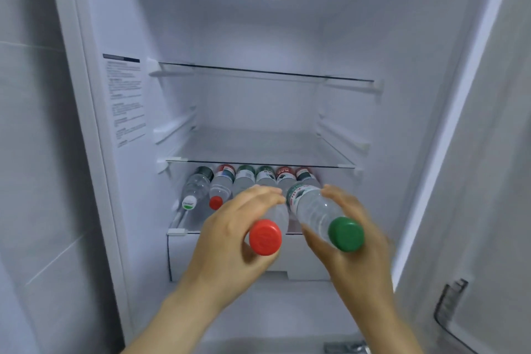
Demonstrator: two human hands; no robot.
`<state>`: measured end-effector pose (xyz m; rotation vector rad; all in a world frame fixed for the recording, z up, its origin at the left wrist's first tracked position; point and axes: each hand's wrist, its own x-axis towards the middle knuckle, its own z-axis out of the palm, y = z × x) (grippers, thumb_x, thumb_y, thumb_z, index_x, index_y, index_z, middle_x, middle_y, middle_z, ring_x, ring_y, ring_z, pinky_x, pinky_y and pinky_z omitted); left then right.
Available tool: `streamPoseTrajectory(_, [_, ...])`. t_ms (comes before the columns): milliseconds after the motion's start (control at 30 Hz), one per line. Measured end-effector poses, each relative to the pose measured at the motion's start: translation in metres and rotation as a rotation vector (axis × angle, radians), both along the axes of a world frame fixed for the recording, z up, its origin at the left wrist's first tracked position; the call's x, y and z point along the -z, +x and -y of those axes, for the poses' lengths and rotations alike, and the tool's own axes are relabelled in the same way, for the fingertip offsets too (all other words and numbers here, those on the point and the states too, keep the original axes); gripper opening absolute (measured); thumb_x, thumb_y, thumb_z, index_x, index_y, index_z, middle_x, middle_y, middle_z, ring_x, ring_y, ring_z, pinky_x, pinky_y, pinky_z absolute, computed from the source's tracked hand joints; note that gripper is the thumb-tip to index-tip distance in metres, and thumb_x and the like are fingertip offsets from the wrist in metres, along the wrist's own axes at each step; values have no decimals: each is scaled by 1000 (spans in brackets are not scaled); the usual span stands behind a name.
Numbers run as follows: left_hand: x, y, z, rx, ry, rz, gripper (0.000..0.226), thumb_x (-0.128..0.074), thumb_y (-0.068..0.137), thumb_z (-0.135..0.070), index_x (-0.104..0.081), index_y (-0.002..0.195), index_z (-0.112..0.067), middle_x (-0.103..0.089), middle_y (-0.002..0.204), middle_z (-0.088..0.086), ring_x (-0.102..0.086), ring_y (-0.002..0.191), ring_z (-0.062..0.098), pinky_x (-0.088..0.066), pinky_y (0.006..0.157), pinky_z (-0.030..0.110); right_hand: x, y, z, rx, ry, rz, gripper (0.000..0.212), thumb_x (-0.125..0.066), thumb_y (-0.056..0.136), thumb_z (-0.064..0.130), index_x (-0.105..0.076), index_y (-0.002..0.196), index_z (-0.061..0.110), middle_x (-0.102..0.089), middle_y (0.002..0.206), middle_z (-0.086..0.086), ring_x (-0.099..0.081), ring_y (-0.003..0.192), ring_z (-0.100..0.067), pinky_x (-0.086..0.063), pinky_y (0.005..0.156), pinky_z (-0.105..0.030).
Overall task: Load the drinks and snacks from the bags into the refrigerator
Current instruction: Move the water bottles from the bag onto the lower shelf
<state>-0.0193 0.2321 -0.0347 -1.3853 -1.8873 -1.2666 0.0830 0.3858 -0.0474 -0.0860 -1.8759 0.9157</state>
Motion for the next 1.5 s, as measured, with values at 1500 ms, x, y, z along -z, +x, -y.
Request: streamPoseTrajectory(1500, [73,-168,-95,-57,-287,98,72,-73,78,-7,-43,137,-35,-27,145,-26,-6,144,-4,-6,108,6,76,-150,-85,-35,17,287,70,-70,78,39,-41,141,26,-33,150,21,-29,139,3,-34,111,-25])
